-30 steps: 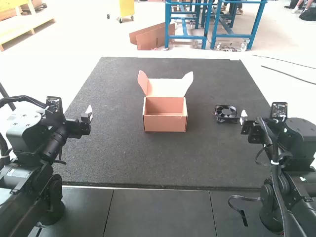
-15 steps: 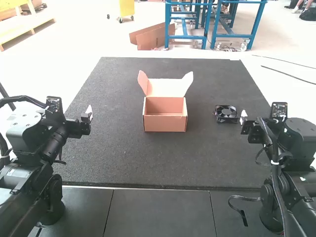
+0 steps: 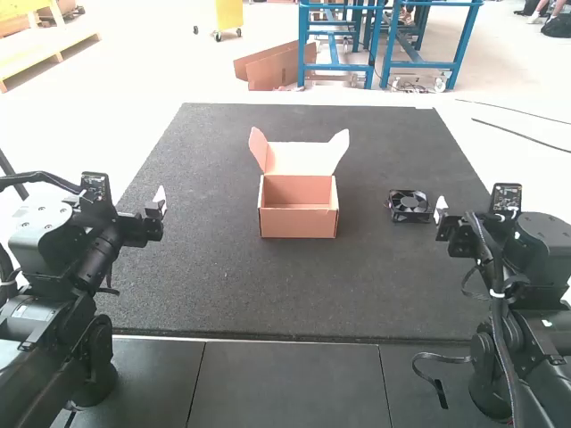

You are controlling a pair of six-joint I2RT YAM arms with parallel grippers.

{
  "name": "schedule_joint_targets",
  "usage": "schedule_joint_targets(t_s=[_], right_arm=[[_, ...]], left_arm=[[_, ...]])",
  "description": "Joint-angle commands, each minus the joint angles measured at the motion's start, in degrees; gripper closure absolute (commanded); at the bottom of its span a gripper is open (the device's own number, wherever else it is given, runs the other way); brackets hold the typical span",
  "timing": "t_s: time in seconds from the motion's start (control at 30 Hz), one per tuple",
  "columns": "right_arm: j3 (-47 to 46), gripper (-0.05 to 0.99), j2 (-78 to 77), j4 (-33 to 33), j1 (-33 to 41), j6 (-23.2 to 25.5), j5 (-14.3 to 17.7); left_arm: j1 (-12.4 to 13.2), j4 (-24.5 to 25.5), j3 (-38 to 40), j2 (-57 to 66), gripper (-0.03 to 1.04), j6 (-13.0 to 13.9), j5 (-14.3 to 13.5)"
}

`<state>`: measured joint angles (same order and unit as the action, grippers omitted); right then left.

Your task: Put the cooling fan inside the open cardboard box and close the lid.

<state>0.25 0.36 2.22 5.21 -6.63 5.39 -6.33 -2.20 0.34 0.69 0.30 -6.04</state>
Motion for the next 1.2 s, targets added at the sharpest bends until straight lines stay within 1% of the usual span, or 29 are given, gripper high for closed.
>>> schedule_joint_targets(t_s=[0.0, 0.13, 0.27, 0.33, 0.47, 0.63, 0.8, 0.87, 0.93, 1.07, 1.17], right_arm=[[-0.3, 0.01, -0.4, 3.1, -0.6, 1.4, 0.0], [-0.3, 0.01, -0.4, 9.4, -0.6, 1.3, -0.1], [0.5, 0.01, -0.4, 10.5, -0.6, 0.7, 0.1], [1.4, 0.01, -0.4, 10.5, -0.6, 0.7, 0.2], [3.9, 0.01, 0.1, 10.6, -0.6, 0.6, 0.2], [8.7, 0.01, 5.5, 11.0, -0.6, 0.6, 0.4], [17.2, 0.01, 18.1, 10.7, -0.6, 0.7, 2.7], [22.1, 0.01, 23.7, 8.3, -0.6, 1.3, 3.7], [27.3, 0.01, 29.6, 5.5, -0.6, 1.9, 3.8], [38.2, 0.02, 39.5, -1.0, -0.6, 3.4, 3.9], [46.2, 0.02, 45.3, -6.9, -0.6, 4.1, 3.9]], left_arm=[[0.4, -1.9, -0.4, -0.8, 0.04, -1.0, -0.5], [0.4, -3.7, -0.4, -0.8, 0.04, -1.0, -0.3], [0.4, -8.7, -0.3, -0.7, 0.04, -0.9, -0.5], [0.5, -9.3, 0.7, -0.7, 0.04, -0.8, -0.5], [0.2, -9.7, 3.9, -0.3, 0.04, -0.8, -0.5], [0.1, -7.9, 9.4, 4.6, 0.04, -0.7, -0.5], [0.4, -7.4, 15.9, 13.1, 0.04, -0.8, -0.7], [0.4, -6.1, 18.6, 16.8, 0.04, -0.8, -1.1], [0.4, -4.0, 22.1, 20.6, 0.04, -0.8, -1.2], [0.5, 3.3, 30.2, 29.2, 0.04, -1.0, -1.3], [0.5, 9.1, 37.0, 35.2, 0.04, -1.2, -2.5]])
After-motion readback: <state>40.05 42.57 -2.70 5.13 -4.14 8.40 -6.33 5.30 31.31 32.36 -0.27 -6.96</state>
